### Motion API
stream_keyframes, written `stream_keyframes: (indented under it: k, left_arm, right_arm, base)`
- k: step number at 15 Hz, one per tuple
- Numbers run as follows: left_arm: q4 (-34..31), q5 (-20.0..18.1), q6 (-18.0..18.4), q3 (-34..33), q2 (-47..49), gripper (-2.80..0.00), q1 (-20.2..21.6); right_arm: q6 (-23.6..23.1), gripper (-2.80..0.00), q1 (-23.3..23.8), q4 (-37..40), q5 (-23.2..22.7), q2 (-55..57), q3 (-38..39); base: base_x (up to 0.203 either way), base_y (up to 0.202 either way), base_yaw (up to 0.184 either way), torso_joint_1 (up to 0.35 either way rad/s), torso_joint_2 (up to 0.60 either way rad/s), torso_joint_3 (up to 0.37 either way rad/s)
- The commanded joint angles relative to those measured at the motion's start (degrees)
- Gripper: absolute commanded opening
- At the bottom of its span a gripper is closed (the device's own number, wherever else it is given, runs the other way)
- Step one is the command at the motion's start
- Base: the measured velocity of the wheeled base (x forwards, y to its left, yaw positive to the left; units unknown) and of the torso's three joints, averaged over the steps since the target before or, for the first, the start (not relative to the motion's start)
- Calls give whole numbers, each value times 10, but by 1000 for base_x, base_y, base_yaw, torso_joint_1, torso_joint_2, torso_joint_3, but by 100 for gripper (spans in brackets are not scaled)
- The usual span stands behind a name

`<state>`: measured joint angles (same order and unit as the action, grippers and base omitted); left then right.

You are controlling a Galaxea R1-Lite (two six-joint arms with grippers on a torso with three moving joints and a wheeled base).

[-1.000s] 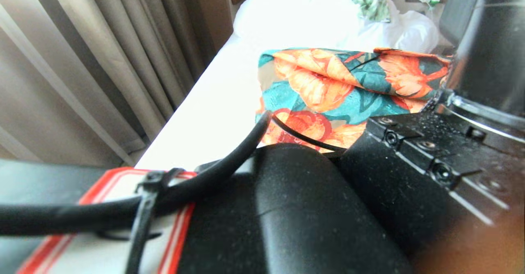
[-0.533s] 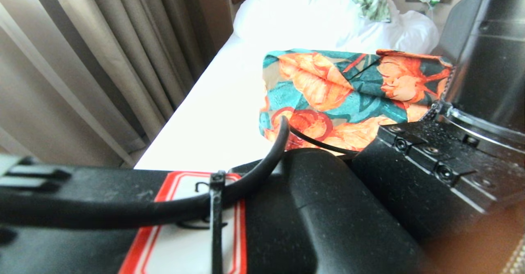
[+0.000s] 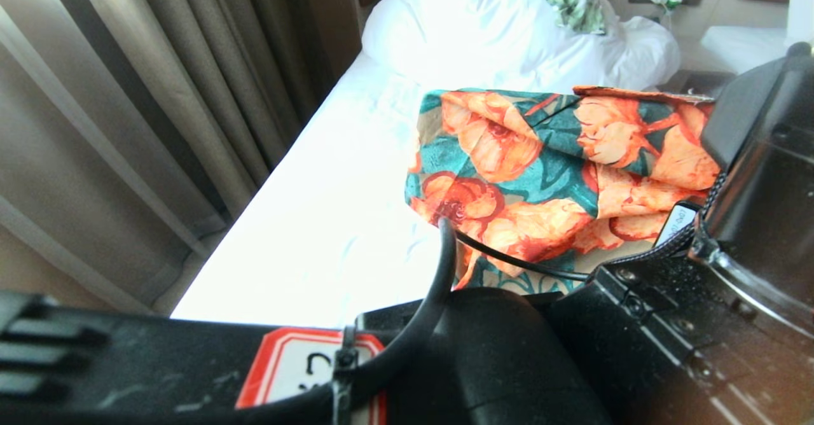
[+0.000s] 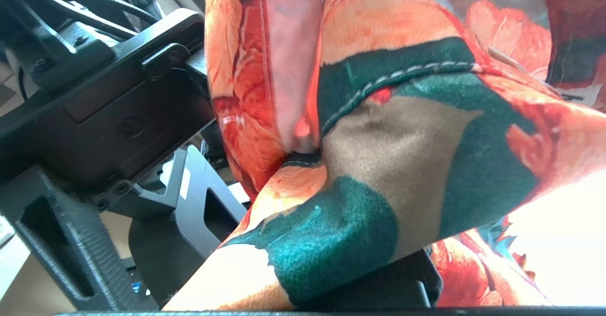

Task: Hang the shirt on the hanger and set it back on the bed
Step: Take the clothes hanger out of the clothes

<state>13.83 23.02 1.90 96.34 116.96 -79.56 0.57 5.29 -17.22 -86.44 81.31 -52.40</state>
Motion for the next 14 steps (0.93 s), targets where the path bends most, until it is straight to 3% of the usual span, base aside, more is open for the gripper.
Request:
stream_keyframes:
  k: [1,8,14]
  left_arm:
    - [-4,0,-6,-28,1,0,-6]
    - [9,0,-18,-72,5,0,-21]
    - [9,-1,-17,-68,3,0,-3]
  right_arm:
    - [0,-280,3,-4,-5,2,-3]
    - [0,-280,13,-4,-5,6,-7]
    - [0,-280,22,-4,-5,21,-11]
  base:
    - [0,0,0,0,0,0]
    - [0,0,0,0,0,0]
    - [0,0,0,0,0,0]
